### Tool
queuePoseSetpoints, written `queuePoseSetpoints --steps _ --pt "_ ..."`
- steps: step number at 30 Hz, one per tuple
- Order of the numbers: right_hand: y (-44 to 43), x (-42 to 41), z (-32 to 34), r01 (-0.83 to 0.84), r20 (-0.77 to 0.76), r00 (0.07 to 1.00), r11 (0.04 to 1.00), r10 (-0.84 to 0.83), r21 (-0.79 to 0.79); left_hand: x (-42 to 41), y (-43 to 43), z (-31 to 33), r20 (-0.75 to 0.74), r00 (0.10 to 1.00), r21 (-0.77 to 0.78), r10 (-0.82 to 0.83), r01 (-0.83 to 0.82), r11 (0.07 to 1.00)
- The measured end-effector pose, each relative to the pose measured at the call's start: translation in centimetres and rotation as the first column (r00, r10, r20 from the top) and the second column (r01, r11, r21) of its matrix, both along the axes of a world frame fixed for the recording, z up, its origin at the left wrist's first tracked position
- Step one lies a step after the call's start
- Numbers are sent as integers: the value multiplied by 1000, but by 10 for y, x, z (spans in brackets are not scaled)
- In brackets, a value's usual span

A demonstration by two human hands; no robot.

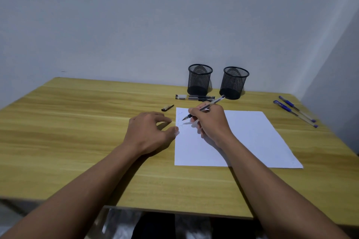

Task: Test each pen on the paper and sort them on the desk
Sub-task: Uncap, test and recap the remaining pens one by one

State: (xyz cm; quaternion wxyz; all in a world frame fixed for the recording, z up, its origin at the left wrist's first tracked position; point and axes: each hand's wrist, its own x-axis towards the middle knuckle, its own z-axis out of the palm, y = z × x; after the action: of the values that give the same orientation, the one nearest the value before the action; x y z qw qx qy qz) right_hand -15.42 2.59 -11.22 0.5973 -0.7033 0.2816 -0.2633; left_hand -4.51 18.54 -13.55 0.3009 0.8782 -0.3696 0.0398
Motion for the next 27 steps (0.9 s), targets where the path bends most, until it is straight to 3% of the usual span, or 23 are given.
queuePoseSetpoints --steps 4,10,13,18,27 --pt "-6 -1 2 39 53 998 998 -36 -42 16 -18 8 -129 983 -173 129 -150 973" --pt "-12 -2 12 46 87 995 999 -47 13 35 -43 10 7 973 32 230 -230 973" --pt "-15 -6 14 48 82 995 999 -49 17 35 -44 12 -12 975 8 222 -222 975" --pt "-19 -13 15 9 174 984 985 -39 174 26 -36 30 -190 982 -285 -10 -45 957" --pt "-18 -27 31 -24 294 955 979 -37 200 2 -41 64 -256 934 -418 -250 127 900"
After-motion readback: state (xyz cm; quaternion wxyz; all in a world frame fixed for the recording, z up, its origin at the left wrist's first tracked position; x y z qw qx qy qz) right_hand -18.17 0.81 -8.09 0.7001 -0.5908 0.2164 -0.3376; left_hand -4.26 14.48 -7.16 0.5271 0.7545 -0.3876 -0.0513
